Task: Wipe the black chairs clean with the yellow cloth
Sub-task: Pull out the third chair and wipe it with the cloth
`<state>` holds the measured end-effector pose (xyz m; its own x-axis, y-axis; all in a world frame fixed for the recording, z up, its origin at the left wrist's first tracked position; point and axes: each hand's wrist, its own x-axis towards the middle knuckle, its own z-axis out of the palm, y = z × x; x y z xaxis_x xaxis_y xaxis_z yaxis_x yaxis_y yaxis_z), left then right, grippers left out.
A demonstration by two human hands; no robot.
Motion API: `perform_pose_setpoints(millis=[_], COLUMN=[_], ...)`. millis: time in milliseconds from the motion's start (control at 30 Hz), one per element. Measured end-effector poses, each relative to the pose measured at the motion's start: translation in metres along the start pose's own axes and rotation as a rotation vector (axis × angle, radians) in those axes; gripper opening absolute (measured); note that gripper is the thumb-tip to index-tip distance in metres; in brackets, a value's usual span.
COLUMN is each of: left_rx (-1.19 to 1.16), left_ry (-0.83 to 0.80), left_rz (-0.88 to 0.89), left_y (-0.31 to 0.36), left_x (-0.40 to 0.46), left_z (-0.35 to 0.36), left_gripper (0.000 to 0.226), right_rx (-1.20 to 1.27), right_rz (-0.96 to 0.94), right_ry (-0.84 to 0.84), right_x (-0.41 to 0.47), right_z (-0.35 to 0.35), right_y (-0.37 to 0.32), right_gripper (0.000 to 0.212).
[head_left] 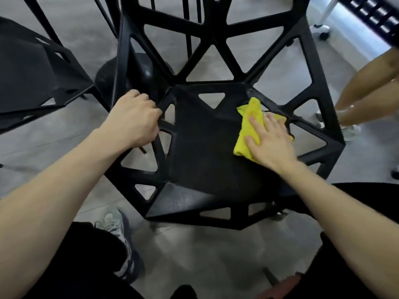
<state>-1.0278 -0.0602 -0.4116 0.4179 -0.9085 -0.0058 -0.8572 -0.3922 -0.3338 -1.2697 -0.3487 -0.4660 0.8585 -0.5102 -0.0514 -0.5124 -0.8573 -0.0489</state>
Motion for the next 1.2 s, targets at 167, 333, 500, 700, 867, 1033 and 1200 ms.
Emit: perform_pose_setpoints(millis=[167,333,500,700,867,1033,1200], left_rx=[-0.104,-0.241,-0.354,-0.384,-0.174,-0.124,-0.063], left_ry=[0.052,0.057,0.165,0.111,0.149,0.068,-0.081], left_rz=[0.015,0.035,0.235,0.575,0.563,0.429,0.376], left_y=[0.033,0.066,0.11,0.183,0.191,0.192,0.175], left_x=[-0.016,-0.05,-0.072,-0.1,-0.105,-0.117,-0.132], left_z=[-0.011,-0.012,-0.036,-0.043,-0.036,-0.033,-0.038], left_gripper=[0.056,0.05,0.025,0.03,0.023,0.017,0.024], right_rx=[0.176,0.123,-0.059,0.086,0.102,-0.125,-0.072], right_rz=[-0.48,-0.522,-0.136,-0.409,-0.475,-0.782,-0.885], right_ry=[0.075,-0.035,-0.017,-0.078,0.125,0.247,0.274], right_x=[-0.088,-0.084,-0.069,-0.093,-0.107,-0.127,-0.127], right_z=[0.01,0.0,-0.009,0.0,-0.014,-0.022,-0.019], right_y=[-0.113,-0.031,0.055,-0.016,-0.005,-0.003,-0.039], right_gripper=[0.058,0.056,0.07,0.074,0.078,0.072,0.031])
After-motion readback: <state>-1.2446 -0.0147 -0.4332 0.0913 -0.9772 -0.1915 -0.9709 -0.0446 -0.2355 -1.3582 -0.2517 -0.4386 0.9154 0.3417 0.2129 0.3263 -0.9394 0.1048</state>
